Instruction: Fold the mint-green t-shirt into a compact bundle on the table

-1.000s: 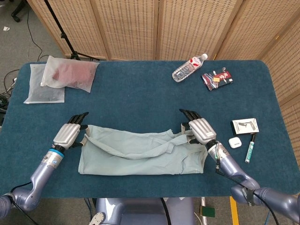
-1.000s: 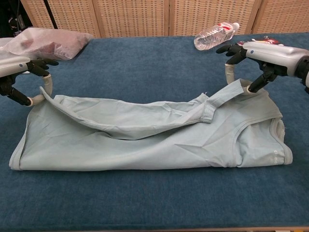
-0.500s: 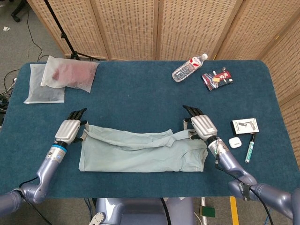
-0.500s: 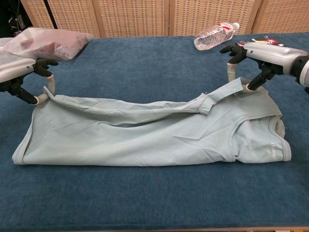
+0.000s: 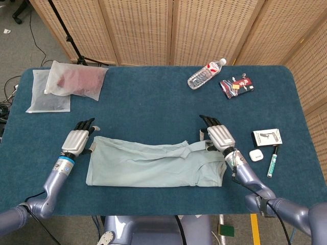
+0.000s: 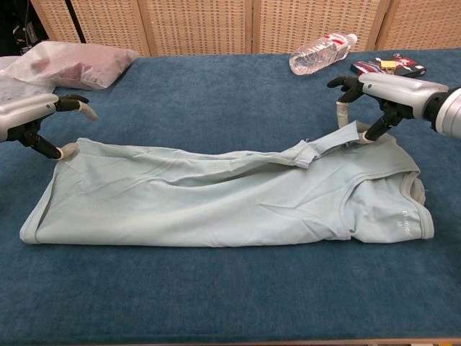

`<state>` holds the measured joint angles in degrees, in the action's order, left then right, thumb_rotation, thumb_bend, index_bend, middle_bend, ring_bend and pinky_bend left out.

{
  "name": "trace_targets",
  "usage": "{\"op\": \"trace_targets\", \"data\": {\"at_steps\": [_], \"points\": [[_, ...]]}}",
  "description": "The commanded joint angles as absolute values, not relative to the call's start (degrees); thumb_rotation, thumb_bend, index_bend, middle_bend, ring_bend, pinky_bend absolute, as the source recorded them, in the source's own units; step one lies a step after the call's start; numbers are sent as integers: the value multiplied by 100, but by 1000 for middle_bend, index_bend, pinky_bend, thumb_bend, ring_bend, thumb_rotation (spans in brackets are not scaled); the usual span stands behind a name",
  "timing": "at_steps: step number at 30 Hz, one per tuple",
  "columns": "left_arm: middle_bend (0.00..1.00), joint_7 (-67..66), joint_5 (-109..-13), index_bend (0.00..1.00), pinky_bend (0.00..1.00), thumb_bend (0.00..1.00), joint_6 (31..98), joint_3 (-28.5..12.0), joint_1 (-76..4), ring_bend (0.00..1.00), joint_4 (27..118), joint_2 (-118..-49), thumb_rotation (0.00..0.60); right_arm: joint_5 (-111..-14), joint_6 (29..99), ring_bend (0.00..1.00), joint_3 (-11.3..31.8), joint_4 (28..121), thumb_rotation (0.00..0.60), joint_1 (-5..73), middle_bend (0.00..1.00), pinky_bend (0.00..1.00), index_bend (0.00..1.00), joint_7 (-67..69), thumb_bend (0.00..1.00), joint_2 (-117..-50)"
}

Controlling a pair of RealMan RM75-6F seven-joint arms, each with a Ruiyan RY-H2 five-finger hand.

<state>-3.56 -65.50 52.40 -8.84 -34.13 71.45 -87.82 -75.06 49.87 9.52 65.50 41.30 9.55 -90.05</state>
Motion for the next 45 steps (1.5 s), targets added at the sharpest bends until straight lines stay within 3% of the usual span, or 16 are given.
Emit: {"op": "trace_targets", "data": {"at_steps": [1,18,20,22,24,26,36,43,45], "points": [[0,-355,-6550,0,0,373,5260,-892,-3402,0,7189,-8750,600,-7500,4979,0,956,6514,600,4135,38,78,669,937,608,-9022],[0,-165,-6724,0,0,403,5553,-934,-3225,0,7810,-8212,600,-7095,4842,0,1105,6065,600,4126,37,78,661,701,609,-9258],[0,-183,-6720,0,0,404,5561,-926,-3209,0,7881,-8146,600,-6986,4788,0,1131,5997,600,4124,16,78,494,623,531,-9298],[0,-193,-6706,0,0,405,5557,-922,-3198,0,7948,-8090,600,-6908,4629,0,1086,5972,600,4136,0,78,123,497,255,-9280],[0,-199,-6700,0,0,405,5563,-919,-3186,0,7996,-8046,600,-6760,4289,0,1024,6064,600,4174,0,78,1,348,52,-9156],[0,-206,-6689,0,0,406,5561,-913,-3177,0,8035,-8013,600,-6537,4055,0,1019,6205,600,4205,0,67,0,134,0,-9019],[0,-292,-6619,0,0,410,5583,-901,-3145,0,8165,-7893,600,-5864,4329,0,1095,7142,600,4101,0,6,0,-723,0,-8527],[0,-252,-6674,0,0,409,5632,-882,-3089,0,8304,-7678,600,-6103,5161,0,1063,8483,600,3685,0,0,0,-915,0,-7644],[0,-187,-6825,0,0,410,5688,-823,-3035,0,8383,-7525,600,-6757,5791,0,939,9089,600,3247,0,0,0,-492,0,-7117]]}}
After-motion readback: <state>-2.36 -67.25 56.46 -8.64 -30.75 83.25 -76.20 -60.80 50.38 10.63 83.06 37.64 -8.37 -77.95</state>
